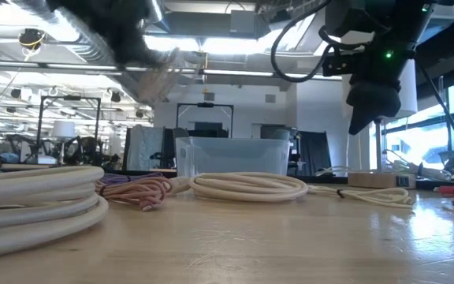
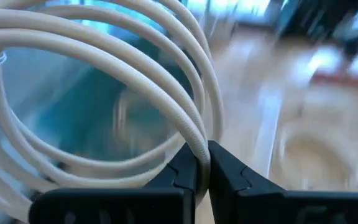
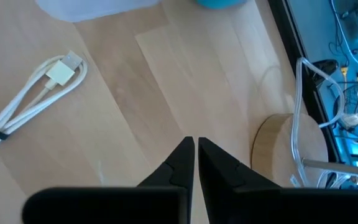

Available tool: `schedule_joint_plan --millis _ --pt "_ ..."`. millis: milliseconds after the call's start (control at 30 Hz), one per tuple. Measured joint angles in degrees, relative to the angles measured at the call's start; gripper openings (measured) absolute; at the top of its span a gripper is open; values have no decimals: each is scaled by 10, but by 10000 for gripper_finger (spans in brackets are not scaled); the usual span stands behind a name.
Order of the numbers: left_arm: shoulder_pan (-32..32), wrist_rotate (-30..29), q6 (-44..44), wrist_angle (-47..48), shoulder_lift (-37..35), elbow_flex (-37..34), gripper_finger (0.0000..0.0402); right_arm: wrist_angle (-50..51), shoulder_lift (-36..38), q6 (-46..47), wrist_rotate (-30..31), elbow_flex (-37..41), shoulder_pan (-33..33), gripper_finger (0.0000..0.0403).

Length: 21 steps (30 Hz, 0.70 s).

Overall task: Pick & Place USB Port
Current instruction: Put the brown HDMI cable into the blue bin

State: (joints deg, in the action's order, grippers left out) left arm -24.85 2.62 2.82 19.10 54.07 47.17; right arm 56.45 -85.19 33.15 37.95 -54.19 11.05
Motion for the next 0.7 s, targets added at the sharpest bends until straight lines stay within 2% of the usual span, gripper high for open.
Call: schedule_joint_plan --millis 67,167,300,467,700 --pt "0 25 31 -59 18 21 12 -1 0 -6 0 0 -4 25" --pt "0 29 64 -70 74 80 10 -1 0 -8 0 0 -8 25" --pt "-5 10 94 8 188 183 10 -1 0 -8 0 0 -10 25" --pt "-12 -86 119 132 327 298 10 6 0 -6 0 0 -9 25" --pt "-21 -81 144 152 465 378 10 8 0 -6 0 0 -8 25"
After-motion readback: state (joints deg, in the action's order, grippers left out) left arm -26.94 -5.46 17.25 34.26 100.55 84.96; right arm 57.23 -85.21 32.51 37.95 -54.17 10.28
